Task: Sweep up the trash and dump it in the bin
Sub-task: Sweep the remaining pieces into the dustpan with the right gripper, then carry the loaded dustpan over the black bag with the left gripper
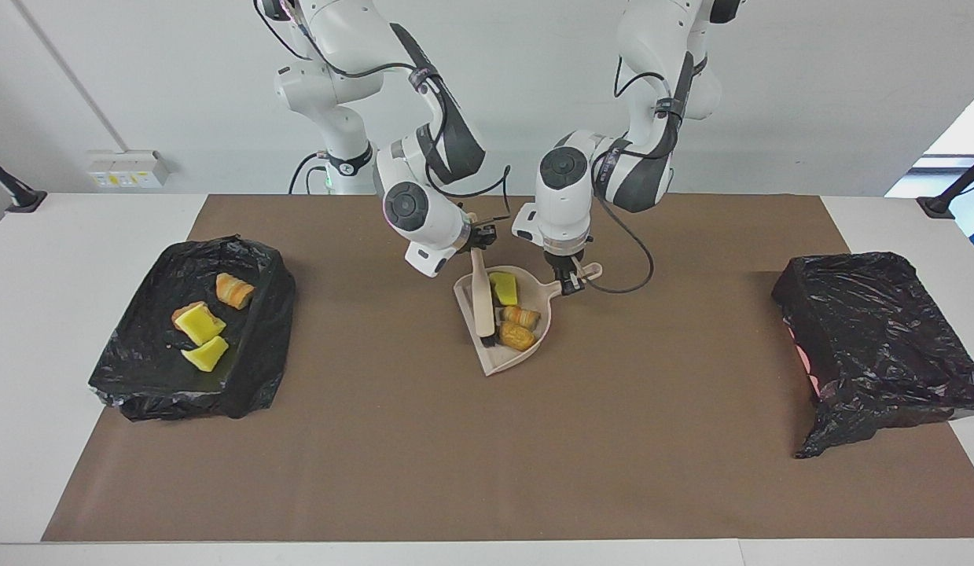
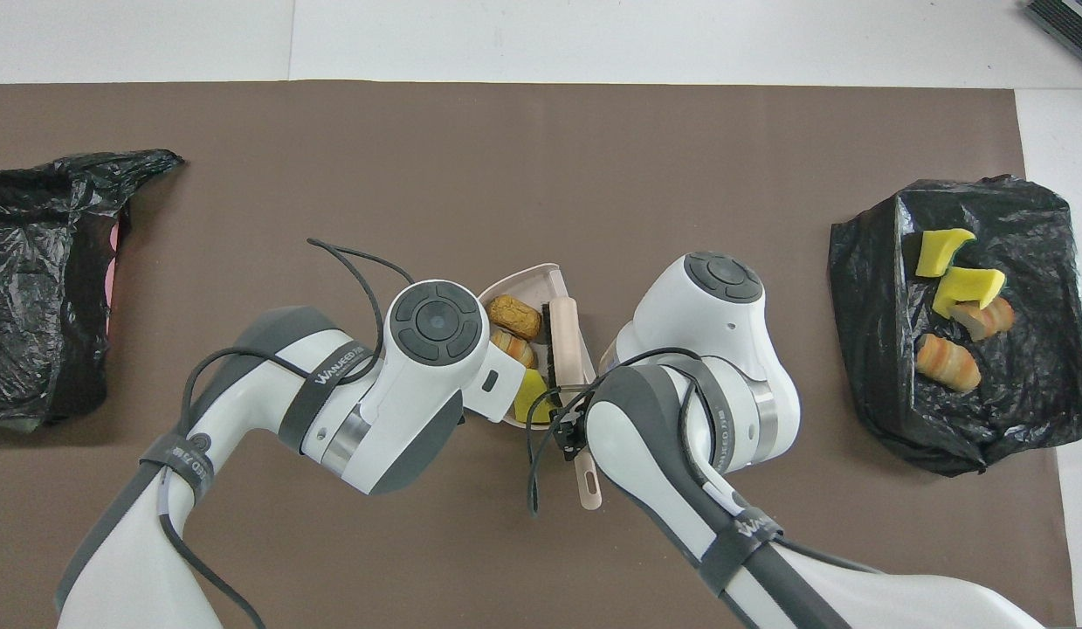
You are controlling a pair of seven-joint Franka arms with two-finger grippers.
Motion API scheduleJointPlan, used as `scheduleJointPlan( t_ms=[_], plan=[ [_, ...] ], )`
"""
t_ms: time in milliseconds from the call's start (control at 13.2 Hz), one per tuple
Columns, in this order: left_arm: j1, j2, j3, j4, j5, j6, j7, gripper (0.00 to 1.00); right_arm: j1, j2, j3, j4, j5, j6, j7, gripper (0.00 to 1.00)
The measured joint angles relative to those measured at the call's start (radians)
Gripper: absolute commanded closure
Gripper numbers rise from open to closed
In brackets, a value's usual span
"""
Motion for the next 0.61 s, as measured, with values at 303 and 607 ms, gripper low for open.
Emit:
scheduleJointPlan(
  t_ms=[303, 607],
  plan=[
    [0.06, -0.01, 0.002, 0.0, 0.0, 0.0, 0.12, 1.0, 0.0, -0.099, 0.0, 0.003, -0.08, -0.004, 0.183, 1.0],
    [0.143, -0.07, 0.007, 0.003, 0.001, -0.007, 0.229, 1.0, 0.044, -0.195, 0.005, -0.004, -0.148, -0.057, 0.359, 1.0]
  ],
)
